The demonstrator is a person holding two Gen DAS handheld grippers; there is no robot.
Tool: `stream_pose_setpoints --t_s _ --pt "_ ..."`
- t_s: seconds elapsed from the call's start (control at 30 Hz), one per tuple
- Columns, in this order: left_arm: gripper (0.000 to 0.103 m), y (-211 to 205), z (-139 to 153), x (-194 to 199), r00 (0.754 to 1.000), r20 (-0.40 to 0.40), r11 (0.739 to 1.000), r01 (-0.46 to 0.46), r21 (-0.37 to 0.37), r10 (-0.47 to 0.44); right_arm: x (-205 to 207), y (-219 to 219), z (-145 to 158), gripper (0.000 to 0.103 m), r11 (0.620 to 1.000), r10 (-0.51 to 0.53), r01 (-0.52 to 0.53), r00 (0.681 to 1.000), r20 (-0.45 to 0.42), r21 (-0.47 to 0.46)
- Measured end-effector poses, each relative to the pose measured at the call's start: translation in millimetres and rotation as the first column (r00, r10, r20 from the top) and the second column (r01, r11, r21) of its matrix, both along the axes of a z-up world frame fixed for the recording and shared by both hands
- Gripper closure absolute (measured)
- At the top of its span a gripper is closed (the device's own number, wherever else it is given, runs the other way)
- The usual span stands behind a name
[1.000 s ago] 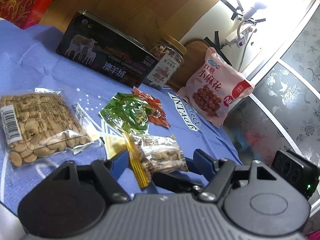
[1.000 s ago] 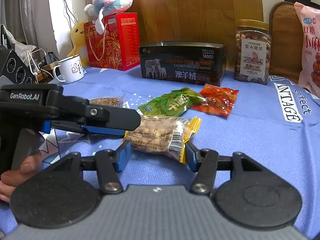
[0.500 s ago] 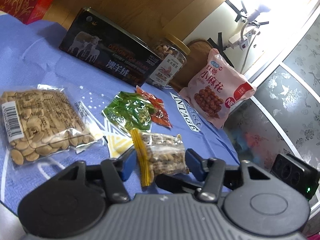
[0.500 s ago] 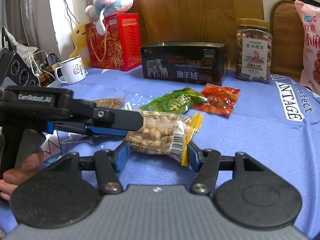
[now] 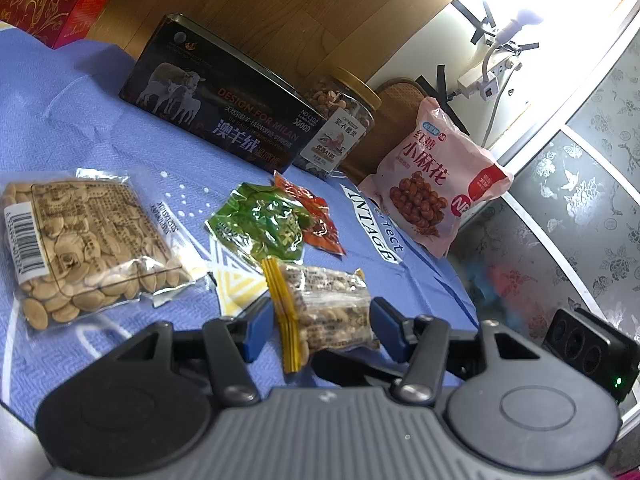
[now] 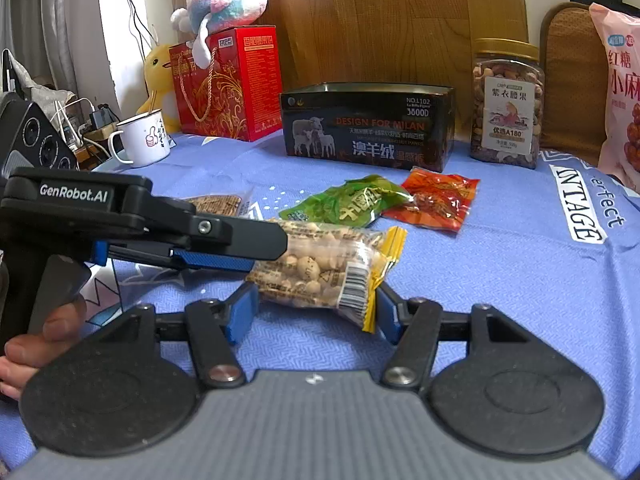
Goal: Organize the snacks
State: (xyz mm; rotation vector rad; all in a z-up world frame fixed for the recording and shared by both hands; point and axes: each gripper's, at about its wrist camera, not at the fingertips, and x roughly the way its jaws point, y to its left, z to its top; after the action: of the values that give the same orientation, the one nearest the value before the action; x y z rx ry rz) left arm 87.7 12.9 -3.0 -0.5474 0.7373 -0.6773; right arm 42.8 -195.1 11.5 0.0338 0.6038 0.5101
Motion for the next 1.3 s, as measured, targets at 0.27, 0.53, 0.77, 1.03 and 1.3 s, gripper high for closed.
stream_pose_setpoints --t_s 0.27,0.53,0.77,1.03,1.3 --pt "0.050 -0.2 0.1 -0.1 1.000 0.000 1.000 0.000 0.001 0.000 -0.2 0.0 0.0 0.038 1.000 -0.001 0.001 1.000 0.000 0.000" --pt "0.050 -0.4 0.0 -0.3 1.000 0.001 1.000 -0.001 0.000 0.001 -0.3 0.2 -0.2 0.037 1.000 -0.001 0.001 1.000 0.000 0.000" --pt "0.050 -0.5 -0.2 -0.1 1.000 0.001 1.000 -0.001 0.000 0.001 -0.3 0.4 -0.2 0.036 1.000 -0.002 0.002 1.000 0.000 0.000" --pt "0.050 -0.7 0.1 -0.1 1.000 0.001 1.000 -0.001 -0.001 0.001 -0.9 0.6 0.2 0.036 1.000 -0.003 0.003 1.000 -0.001 0.000" --pt "0.048 0.0 -1.1 1.0 1.000 0.000 1.000 0.003 0.001 -0.003 -1.5 0.9 0.6 0.035 1.000 -0.004 0.004 1.000 -0.001 0.000"
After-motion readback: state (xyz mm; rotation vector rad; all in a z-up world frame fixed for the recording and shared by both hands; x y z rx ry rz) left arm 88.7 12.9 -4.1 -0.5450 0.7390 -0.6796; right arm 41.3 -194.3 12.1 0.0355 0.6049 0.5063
